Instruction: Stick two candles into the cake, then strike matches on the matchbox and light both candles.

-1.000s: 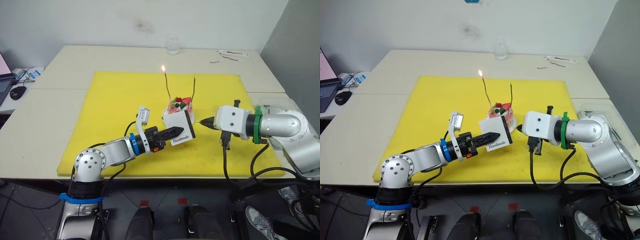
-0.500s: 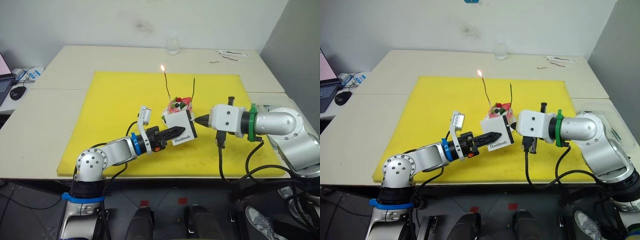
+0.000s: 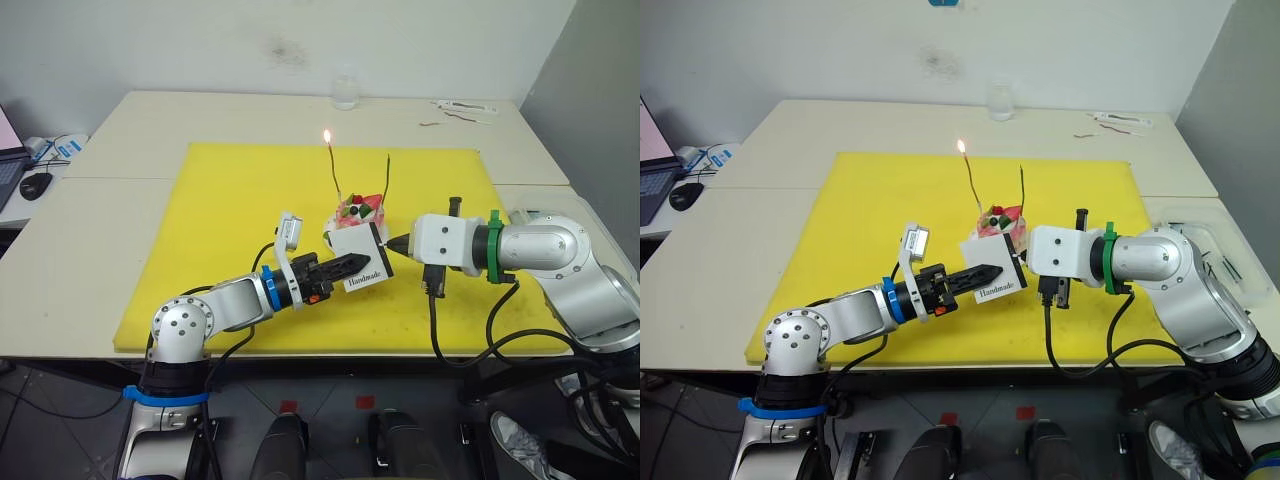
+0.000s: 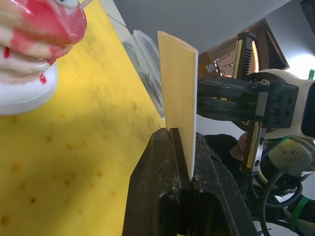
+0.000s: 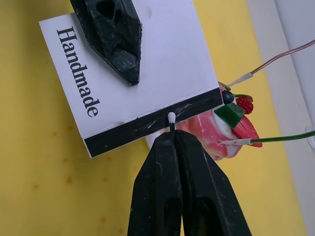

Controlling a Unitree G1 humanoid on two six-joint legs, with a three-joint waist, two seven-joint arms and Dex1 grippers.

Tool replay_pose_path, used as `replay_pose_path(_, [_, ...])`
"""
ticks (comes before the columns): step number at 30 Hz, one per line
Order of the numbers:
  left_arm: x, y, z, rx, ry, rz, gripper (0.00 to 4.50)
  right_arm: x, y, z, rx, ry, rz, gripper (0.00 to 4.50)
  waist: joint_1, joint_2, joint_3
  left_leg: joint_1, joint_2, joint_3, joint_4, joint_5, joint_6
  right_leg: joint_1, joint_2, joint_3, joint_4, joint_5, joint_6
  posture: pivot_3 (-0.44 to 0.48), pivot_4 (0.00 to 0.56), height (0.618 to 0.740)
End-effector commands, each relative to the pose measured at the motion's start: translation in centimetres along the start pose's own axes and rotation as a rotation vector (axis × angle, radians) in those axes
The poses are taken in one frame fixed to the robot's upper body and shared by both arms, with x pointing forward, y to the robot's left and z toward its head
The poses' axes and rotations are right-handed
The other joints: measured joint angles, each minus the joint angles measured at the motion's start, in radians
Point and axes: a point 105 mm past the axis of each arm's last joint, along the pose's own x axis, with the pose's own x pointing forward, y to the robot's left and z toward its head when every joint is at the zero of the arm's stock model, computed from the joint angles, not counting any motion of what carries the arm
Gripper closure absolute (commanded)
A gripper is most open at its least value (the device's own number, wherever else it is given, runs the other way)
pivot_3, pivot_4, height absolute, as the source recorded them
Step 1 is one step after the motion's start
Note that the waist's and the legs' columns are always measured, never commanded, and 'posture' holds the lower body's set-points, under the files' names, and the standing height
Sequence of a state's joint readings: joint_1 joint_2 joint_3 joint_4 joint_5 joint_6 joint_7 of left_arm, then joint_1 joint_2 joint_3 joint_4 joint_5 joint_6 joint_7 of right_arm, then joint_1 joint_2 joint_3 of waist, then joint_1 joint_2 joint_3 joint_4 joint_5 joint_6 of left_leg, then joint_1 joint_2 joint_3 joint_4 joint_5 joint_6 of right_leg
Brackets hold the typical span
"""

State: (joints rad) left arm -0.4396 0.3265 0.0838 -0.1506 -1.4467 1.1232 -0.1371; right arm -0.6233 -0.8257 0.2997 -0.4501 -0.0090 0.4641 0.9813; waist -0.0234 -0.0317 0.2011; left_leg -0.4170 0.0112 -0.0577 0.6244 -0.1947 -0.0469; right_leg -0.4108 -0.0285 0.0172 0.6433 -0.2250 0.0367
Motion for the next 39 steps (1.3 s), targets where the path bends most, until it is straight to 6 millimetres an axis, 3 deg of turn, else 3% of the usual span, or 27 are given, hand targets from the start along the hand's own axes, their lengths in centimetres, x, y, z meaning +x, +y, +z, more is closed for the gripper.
replay_pose_path(1, [0.0, -1.8, 1.4, 0.021, -0.054, -0.075, 4.5, -0.6, 1.5, -0.1, -0.067, 0.018, 0.121, 4.46, 0.0, 0.0, 0.0, 0.0, 0.0, 0.0, 0.0, 0.0, 0.0, 0.0, 0.0, 0.0, 0.0, 0.0, 0.0, 0.0, 0.15, 0.74])
replay_pose_path(3, [-0.1, -2.3, 2.6, -0.016, -0.114, -0.104, 4.5, -1.8, 3.6, -0.8, -0.092, 0.05, 0.264, 4.46, 0.005, 0.0, 0.0, 0.0, 0.0, 0.0, 0.0, 0.0, 0.0, 0.0, 0.0, 0.0, 0.0, 0.0, 0.0, 0.0, 0.15, 0.74])
replay_pose_path(5, [-0.7, -3.1, 4.2, -0.058, -0.179, -0.143, 4.5, -3.9, 4.4, -1.0, -0.081, 0.067, 0.365, 4.46, 0.015, -0.001, 0.001, 0.0, 0.0, -0.001, 0.0, 0.0, 0.0, 0.0, 0.0, -0.001, -0.001, 0.0, 0.0, 0.0, 0.15, 0.74])
replay_pose_path(8, [-1.7, -3.8, 5.4, -0.093, -0.222, -0.166, 4.5, -5.8, 2.8, -0.1, -0.033, 0.045, 0.353, 4.46, 0.014, 0.0, 0.001, 0.0, 0.001, 0.001, 0.0, 0.0, 0.0, 0.0, -0.001, 0.0, 0.0, 0.0, 0.0, 0.0, 0.15, 0.74])
replay_pose_path(14, [-1.2, -2.6, 2.3, -0.028, -0.082, -0.072, 4.5, -5.0, -2.8, 0.7, -0.029, -0.001, 0.079, 4.46, 0.007, -0.001, 0.0, 0.003, 0.001, 0.002, 0.001, 0.0, 0.0, 0.001, 0.0, -0.001, 0.001, 0.0, 0.0, 0.0, 0.15, 0.74])
replay_pose_path(19, [-0.2, -2.6, 0.9, 0.014, -0.024, -0.064, 4.5, -3.4, -4.4, 1.8, -0.085, -0.033, -0.014, 4.46, 0.018, -0.001, 0.0, 0.0, -0.001, 0.001, 0.001, 0.0, 0.0, 0.0, -0.001, 0.0, 0.0, 0.0, 0.0, 0.0, 0.15, 0.74])
replay_pose_path(35, [0.1, -2.9, 1.8, 0.02, -0.043, -0.087, 4.5, -1.9, -2.9, 2.2, -0.127, -0.048, 0.032, 4.46, 0.022, -0.001, 0.0, 0.0, 0.0, 0.0, 0.0, 0.0, 0.0, 0.0, -0.001, 0.0, 0.0, 0.0, 0.0, 0.0, 0.15, 0.74])
replay_pose_path(37, [0.1, -3.1, 2.0, 0.02, -0.052, -0.096, 4.5, -1.9, -2.1, 2.1, -0.146, -0.038, 0.075, 4.46, 0.022, -0.001, 0.0, 0.0, 0.0, 0.0, 0.0, 0.0, 0.0, 0.0, -0.001, 0.0, 0.0, 0.0, 0.0, 0.0, 0.15, 0.74])
replay_pose_path(39, [0.1, -3.4, 2.7, 0.02, -0.072, -0.109, 4.5, -2.4, 0.0, 1.6, -0.161, -0.015, 0.196, 4.46, 0.024, -0.001, 0.0, 0.0, 0.0, 0.0, 0.0, 0.0, 0.0, 0.0, -0.001, -0.001, 0.0, 0.0, 0.0, 0.0, 0.15, 0.74])
